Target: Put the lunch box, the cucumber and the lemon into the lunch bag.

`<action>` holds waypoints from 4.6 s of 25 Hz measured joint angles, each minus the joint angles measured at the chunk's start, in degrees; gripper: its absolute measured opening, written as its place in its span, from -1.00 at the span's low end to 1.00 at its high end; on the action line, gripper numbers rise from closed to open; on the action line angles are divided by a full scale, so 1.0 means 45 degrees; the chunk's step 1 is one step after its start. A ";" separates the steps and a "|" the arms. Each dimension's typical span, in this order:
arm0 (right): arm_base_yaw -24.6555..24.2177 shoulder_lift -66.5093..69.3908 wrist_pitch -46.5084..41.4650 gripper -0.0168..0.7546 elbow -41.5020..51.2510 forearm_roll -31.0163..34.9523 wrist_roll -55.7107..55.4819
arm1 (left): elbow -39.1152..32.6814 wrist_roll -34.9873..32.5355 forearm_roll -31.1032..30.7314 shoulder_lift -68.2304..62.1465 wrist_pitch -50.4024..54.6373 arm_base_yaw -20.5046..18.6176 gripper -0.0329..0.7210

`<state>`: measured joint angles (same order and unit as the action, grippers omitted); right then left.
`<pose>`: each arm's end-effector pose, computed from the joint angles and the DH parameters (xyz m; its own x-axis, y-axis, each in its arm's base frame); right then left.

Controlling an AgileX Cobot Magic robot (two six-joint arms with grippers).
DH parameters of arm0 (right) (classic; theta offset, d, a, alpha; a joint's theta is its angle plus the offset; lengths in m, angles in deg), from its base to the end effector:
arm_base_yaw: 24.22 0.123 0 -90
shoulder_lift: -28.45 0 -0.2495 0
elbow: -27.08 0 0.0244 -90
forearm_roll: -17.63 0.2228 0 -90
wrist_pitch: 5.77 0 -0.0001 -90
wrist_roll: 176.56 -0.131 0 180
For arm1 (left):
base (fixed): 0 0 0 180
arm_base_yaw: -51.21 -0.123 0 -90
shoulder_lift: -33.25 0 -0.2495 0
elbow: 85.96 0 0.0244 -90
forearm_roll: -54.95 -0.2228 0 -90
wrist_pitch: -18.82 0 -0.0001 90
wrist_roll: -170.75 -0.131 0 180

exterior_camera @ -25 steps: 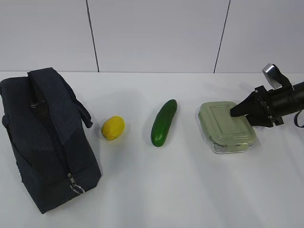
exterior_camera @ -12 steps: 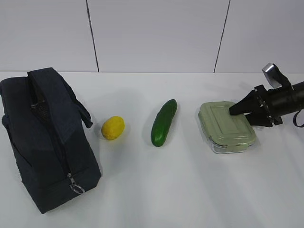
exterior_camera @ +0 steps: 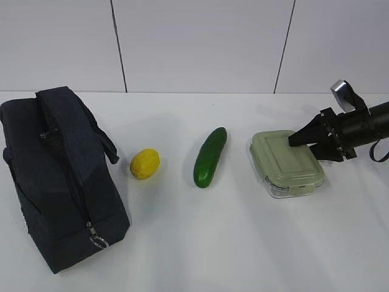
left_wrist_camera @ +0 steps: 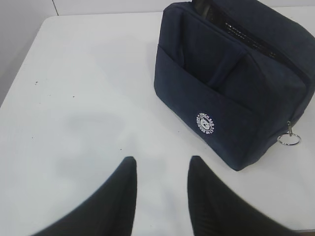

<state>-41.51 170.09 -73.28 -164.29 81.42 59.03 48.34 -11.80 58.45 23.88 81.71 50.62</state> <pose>0.3999 -0.0107 0.0793 -0.9468 0.1162 -0.3001 -0.1701 0.6109 0.7732 0.0381 -0.0067 0.2499 -0.4675 0.0118 -0.8839 0.0455 0.9989 -0.0107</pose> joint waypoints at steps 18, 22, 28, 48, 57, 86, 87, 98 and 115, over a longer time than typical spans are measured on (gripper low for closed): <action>0.0025 0.0498 -0.0167 0.46 0.0000 0.0557 0.0575 | 0.0000 0.0000 0.0000 0.0000 0.0000 0.0000 -0.28; 0.0025 0.0498 -0.0175 0.27 -0.0009 0.0690 0.0575 | 0.0000 0.0000 0.0000 0.0000 0.0000 0.0000 -0.28; 0.0025 0.0498 -0.0269 0.17 -0.0009 0.0742 0.0575 | 0.0000 0.0000 0.0000 0.0000 0.0000 0.0000 -0.28; 0.0025 0.0498 -0.0221 0.09 -0.0009 0.0951 0.0472 | 0.0000 0.0000 0.0000 0.0000 0.0000 0.0000 -0.28; 0.0025 0.0498 -0.0172 0.09 -0.0009 0.1027 -0.0605 | 0.0000 0.0000 0.0000 0.0000 0.0000 0.0000 -0.28; 0.0025 0.0110 0.0318 0.08 -0.0009 0.0743 -0.0890 | 0.0000 0.0000 0.0000 0.0000 0.0000 0.0000 -0.28; 0.0025 0.0059 0.0326 0.08 -0.0009 0.0717 -0.0890 | 0.0000 0.0000 0.0000 0.0000 0.0000 0.0000 -0.28; 0.0025 -0.0040 0.0398 0.04 -0.0009 0.0634 -0.0890 | 0.0000 0.0000 0.0000 0.0000 0.0000 0.0000 -0.28; 0.0606 -0.2653 0.0349 0.04 0.0014 0.0406 -0.1642 | 0.0000 0.0000 0.0000 0.0000 0.0000 0.0000 -0.28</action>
<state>-38.79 158.15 -71.71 -164.23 83.25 51.64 48.34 -11.80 58.45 23.88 81.71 50.62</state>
